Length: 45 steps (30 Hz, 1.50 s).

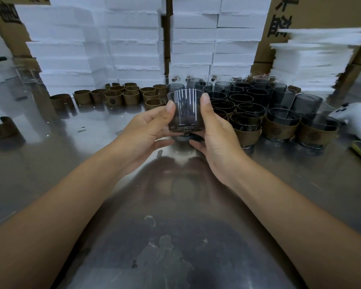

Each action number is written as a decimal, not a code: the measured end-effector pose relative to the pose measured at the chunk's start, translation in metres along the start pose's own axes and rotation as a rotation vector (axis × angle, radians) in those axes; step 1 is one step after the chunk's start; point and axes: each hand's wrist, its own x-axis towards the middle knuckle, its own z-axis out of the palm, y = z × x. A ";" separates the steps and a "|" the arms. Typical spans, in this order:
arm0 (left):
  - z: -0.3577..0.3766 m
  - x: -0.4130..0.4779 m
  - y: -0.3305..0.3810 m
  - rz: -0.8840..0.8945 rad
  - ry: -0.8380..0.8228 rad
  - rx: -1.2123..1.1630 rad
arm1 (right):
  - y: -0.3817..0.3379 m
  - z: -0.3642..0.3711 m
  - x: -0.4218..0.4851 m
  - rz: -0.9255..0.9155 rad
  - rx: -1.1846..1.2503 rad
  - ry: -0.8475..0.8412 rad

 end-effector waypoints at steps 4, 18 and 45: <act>0.000 0.001 0.001 0.037 0.081 -0.021 | -0.001 0.000 -0.001 0.003 -0.013 0.061; 0.002 -0.002 0.002 0.034 -0.018 -0.098 | 0.002 -0.002 -0.001 -0.095 -0.052 -0.003; 0.006 -0.002 0.002 0.044 0.009 -0.057 | 0.003 -0.001 0.000 -0.095 -0.067 0.045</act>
